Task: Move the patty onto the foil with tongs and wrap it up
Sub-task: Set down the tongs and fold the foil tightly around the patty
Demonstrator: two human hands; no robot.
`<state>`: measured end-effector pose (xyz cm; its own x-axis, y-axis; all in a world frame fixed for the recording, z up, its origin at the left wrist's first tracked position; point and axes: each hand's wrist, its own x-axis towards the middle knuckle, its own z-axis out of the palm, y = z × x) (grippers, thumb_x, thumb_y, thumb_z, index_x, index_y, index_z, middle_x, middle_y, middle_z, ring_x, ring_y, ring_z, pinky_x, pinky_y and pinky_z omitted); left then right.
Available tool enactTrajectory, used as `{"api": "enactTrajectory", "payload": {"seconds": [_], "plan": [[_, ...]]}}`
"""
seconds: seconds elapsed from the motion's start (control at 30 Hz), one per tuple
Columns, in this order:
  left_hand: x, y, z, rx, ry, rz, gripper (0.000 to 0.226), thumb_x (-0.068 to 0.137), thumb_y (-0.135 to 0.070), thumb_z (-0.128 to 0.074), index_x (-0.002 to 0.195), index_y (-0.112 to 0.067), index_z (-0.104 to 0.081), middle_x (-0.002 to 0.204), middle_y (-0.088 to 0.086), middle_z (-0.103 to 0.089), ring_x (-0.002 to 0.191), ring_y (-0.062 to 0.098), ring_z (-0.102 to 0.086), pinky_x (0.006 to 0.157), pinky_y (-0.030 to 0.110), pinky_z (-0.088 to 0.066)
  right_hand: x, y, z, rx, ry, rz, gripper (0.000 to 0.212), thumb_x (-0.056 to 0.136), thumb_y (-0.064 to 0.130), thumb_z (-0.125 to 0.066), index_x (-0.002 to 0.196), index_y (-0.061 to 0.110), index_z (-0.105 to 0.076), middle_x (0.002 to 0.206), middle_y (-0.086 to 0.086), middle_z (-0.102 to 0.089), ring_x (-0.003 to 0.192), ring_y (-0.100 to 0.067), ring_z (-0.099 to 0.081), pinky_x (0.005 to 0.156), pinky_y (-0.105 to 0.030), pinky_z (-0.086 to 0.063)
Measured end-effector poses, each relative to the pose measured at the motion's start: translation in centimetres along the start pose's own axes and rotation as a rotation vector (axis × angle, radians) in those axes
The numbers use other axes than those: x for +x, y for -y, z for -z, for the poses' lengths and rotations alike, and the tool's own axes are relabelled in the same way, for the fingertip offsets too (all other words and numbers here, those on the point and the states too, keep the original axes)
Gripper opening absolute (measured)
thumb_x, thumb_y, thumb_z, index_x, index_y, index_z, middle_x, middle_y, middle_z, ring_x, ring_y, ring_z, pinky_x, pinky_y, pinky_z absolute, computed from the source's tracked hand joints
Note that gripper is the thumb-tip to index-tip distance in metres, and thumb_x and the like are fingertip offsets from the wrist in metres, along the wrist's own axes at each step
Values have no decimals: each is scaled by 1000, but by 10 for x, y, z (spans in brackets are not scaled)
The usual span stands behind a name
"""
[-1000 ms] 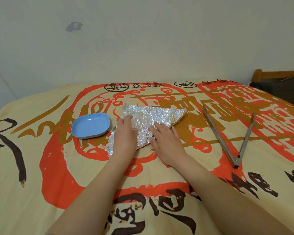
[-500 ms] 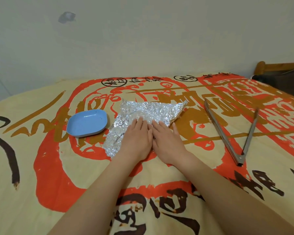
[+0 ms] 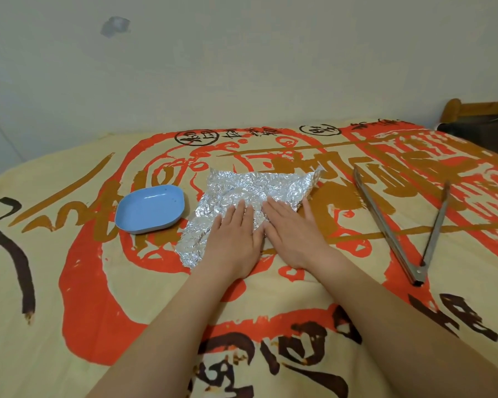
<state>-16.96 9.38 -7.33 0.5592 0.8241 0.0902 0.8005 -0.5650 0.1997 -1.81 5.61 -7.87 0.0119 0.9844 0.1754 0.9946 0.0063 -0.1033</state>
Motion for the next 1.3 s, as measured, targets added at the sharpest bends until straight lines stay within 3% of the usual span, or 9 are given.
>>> {"api": "enactTrajectory", "payload": {"seconds": [0.4,0.57,0.77,0.87,0.97,1.07,1.3], "plan": [[1,3,-3,29,-12,-11,78,92,-65,-16,153,-18,-1,162,5,6,148,20,5,120,40,0,-1,-5,1,50,-17,-127,61,100,48,-11,154,18,-12,162,2,-13,148,-12,-5,115,-51,16],[1,4,-3,40,-3,-7,77,93,-62,-17,152,-17,2,161,9,6,148,20,6,119,40,1,-4,-3,2,59,-57,42,53,102,41,-15,153,27,-15,162,8,-10,148,-10,-4,114,-49,15],[3,5,-2,38,11,-17,77,93,-62,-18,152,-17,0,161,10,4,148,21,4,120,40,0,-5,-2,4,117,-38,48,51,103,39,-17,152,27,-22,161,10,-16,146,-8,-15,115,-51,15],[2,7,1,21,4,-46,76,93,-62,-21,152,-17,-5,161,11,0,148,23,0,119,41,-2,-6,-5,9,134,-117,26,49,102,34,-25,150,25,-29,158,7,-26,145,-8,-19,116,-53,11],[2,6,5,86,-41,-103,66,97,-55,-23,151,-17,-15,160,12,-10,147,26,-7,120,42,-5,-7,-17,20,110,-255,-62,54,90,15,-47,143,24,-41,151,2,-40,141,-13,-28,117,-54,5],[3,-1,6,173,-85,-193,51,101,-41,-27,147,-18,-24,158,11,-20,146,26,-14,119,42,-7,-8,-32,29,16,-251,-111,70,74,-5,-57,135,27,-50,145,1,-45,141,-19,-28,117,-57,3],[1,1,10,137,-89,-288,46,100,-21,-29,146,-25,-29,158,-1,-23,147,19,-14,117,45,3,-11,-36,37,-170,-223,-64,54,79,-7,-57,117,30,-65,132,4,-58,140,-21,-31,112,-62,9]]}}
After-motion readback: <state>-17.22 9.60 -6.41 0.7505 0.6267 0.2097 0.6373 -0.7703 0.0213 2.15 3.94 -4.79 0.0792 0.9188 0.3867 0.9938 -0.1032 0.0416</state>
